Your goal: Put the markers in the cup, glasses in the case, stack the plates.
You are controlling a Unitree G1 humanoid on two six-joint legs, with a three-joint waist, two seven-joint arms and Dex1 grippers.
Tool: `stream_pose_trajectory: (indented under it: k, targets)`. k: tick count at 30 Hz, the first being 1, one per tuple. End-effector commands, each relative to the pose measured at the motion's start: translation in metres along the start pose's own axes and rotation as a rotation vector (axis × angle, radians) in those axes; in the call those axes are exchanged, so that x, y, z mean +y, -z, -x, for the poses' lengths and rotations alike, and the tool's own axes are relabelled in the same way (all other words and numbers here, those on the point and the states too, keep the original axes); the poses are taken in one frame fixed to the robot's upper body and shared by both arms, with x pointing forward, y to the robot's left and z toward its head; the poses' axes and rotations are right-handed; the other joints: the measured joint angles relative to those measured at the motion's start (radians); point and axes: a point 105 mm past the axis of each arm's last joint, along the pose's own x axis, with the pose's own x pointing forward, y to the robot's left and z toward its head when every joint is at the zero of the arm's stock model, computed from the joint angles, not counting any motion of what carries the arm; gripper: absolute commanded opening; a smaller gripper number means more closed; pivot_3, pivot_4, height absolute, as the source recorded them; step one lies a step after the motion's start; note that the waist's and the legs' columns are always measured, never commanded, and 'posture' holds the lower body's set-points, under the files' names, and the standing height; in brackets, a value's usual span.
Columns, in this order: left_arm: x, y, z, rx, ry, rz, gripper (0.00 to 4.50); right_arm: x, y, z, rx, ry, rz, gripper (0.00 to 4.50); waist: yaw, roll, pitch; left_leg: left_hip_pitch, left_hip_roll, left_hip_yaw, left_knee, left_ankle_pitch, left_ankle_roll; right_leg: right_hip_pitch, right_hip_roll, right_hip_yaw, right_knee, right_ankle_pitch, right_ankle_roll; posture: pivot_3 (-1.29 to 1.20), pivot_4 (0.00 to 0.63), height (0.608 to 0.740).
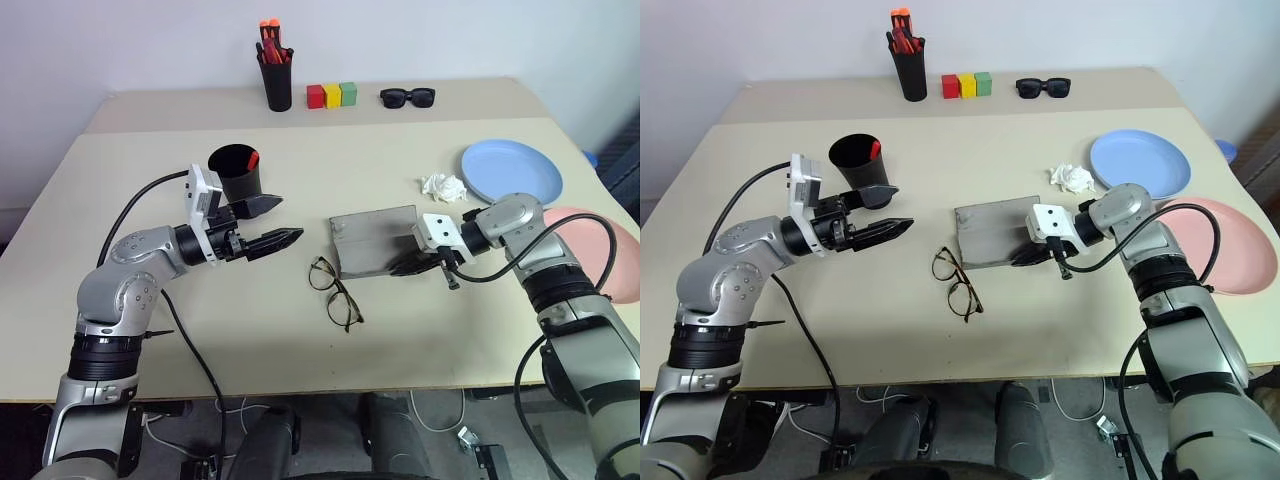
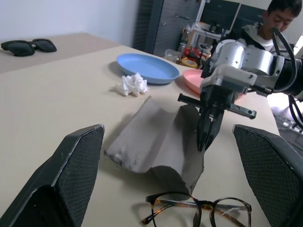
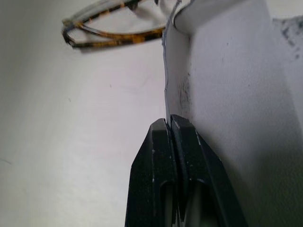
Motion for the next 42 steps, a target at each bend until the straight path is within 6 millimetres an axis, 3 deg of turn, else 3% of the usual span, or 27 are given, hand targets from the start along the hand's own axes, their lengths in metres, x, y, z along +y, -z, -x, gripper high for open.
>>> stream_pose_trajectory:
  k: [1,4,7,14,22,26,32,38,42]
  targets:
    - [-0.003,-0.005,0.001,-0.012,0.016,-0.029,4.5,-0.014,-0.012,0.008,-0.016,0.077,0.075,0.02,0.0,0.0,0.0,0.0,0.0,0.0,0.0,0.0,0.0,0.0,0.0,0.0,0.0,0.0,0.0,0.0,0.15,0.74]
    - [-0.003,-0.003,0.001,-0.011,0.017,-0.026,4.5,-0.016,-0.012,0.007,-0.036,0.081,0.046,0.02,0.0,0.0,0.0,0.0,0.0,0.0,0.0,0.0,0.0,0.0,0.0,0.0,0.0,0.0,0.0,0.0,0.15,0.74]
    - [-0.004,-0.003,0.001,-0.012,0.02,-0.025,4.5,-0.017,-0.012,0.007,-0.038,0.089,0.053,0.83,0.0,0.0,0.0,0.0,0.0,0.0,0.0,0.0,0.0,0.0,0.0,0.0,0.0,0.0,0.0,0.0,0.15,0.74]
    - [-0.003,-0.003,0.001,-0.01,0.021,-0.024,4.5,-0.022,-0.017,0.011,-0.04,0.147,0.141,4.32,0.0,0.0,0.0,0.0,0.0,0.0,0.0,0.0,0.0,0.0,0.0,0.0,0.0,0.0,0.0,0.0,0.15,0.74]
    - [-0.003,-0.003,0.002,-0.003,0.015,-0.027,4.5,-0.04,-0.05,0.032,-0.2,0.296,0.145,4.42,0.001,0.0,0.0,0.0,0.0,0.0,0.0,0.0,0.0,0.0,0.0,0.0,0.0,0.0,0.0,0.0,0.15,0.74]
    - [-0.003,0.0,0.012,0.031,0.011,-0.031,4.5,-0.039,-0.076,0.054,-0.426,0.408,-0.001,4.42,0.003,0.0,0.0,-0.001,0.0,-0.001,0.0,0.0,0.0,-0.001,0.0,0.0,0.0,0.0,0.0,0.0,0.15,0.74]
    - [-0.003,0.003,0.021,0.083,0.028,-0.042,4.5,-0.01,-0.089,0.061,-0.646,0.497,-0.248,4.42,0.009,0.0,0.0,-0.002,0.0,-0.001,-0.001,-0.001,0.001,-0.002,0.0,0.0,0.001,0.0,-0.001,0.0,0.15,0.74]
    - [-0.008,0.008,0.019,0.108,0.078,0.007,4.5,0.024,-0.082,0.055,-0.655,0.583,-0.386,4.42,0.008,0.0,0.0,-0.001,0.0,0.0,0.0,-0.001,0.002,-0.001,0.0,0.0,0.001,0.0,-0.001,0.0,0.15,0.74]
    - [-0.02,0.023,0.012,0.2,0.148,-0.062,4.5,0.039,-0.074,0.057,-0.627,0.641,-0.435,4.42,0.008,0.0,0.0,0.0,0.001,0.0,0.0,-0.001,0.002,0.0,0.0,0.0,0.0,0.0,-0.001,0.0,0.15,0.74]
